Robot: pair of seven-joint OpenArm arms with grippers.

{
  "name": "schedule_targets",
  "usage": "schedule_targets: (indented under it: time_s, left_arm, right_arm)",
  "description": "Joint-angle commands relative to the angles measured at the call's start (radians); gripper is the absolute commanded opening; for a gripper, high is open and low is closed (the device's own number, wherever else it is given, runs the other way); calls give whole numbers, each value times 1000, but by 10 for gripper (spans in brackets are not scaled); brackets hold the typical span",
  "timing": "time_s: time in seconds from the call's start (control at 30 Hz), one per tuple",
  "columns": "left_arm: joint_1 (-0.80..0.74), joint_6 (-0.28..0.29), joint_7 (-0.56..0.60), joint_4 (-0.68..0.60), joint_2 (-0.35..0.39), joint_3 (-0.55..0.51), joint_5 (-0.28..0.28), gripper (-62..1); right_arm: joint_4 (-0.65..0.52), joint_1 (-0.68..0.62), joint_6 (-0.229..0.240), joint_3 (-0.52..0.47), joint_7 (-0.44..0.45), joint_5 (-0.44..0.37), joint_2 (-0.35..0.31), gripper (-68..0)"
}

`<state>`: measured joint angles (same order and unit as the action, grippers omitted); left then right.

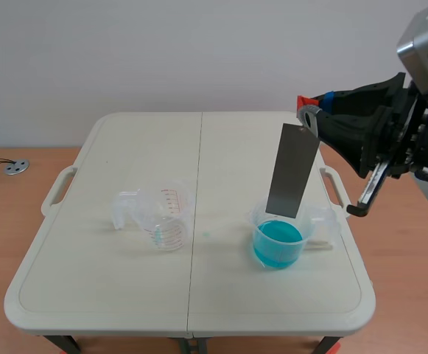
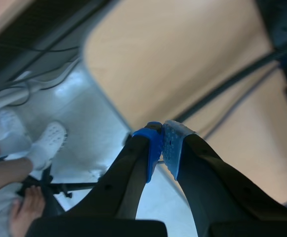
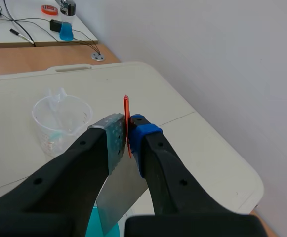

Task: Hold the metal plate by the orange handle, dip it into the blue solution, take it out and point at it, then put the plate back in the beaker on the left.
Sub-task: 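Raise the plate and point at it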

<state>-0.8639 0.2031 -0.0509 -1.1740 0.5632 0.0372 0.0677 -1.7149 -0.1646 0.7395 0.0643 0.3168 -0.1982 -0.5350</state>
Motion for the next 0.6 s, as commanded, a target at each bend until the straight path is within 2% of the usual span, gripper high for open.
schedule_targets:
  time_s: [0.0,0.1,0.23,0.57]
  left_arm:
    - [3,2,6,-13,23,-35,0,-594]
    - [3,2,10,-26,60,-83,8,-594]
    - [2,2,15,-56,124,-146,65,-594]
    - [3,3,152,-143,238,-290,182,-594]
  right_arm:
    - [-36,10,6,-21,19,-14,-11,-662]
    - [-58,10,6,-27,19,-14,-11,-662]
    - [-82,10,6,-34,19,-15,-11,-662]
    - [-137,10,6,-34,18,-15,-11,-662]
